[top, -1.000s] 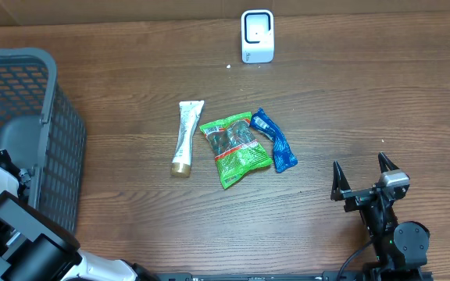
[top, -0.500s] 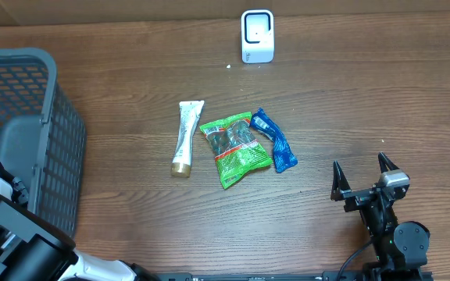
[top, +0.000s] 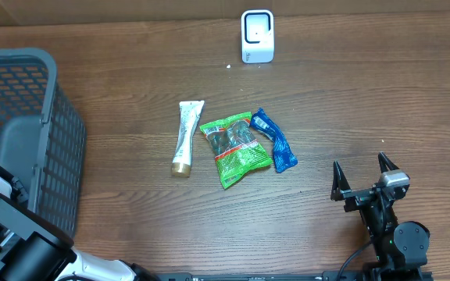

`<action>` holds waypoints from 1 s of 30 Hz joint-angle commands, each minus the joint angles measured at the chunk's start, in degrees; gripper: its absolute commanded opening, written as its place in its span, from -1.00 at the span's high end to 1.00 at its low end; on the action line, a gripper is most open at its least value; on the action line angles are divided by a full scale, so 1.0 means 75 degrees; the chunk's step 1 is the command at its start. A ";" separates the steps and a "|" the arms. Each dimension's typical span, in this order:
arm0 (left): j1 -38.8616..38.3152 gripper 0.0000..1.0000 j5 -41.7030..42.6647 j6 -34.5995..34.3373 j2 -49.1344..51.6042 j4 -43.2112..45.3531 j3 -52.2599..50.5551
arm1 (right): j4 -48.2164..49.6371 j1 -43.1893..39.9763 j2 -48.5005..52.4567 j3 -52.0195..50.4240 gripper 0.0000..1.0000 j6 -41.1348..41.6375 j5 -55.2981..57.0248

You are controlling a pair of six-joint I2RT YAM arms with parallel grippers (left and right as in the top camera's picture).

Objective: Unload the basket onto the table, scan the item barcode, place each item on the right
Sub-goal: 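Lift the mint-green pack out of the basket toward the table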

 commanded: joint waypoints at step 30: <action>-0.1603 0.92 0.4255 -0.2611 0.0589 -0.5875 0.6854 | 0.0032 0.0035 -0.0061 -0.0079 -1.00 0.0003 0.0070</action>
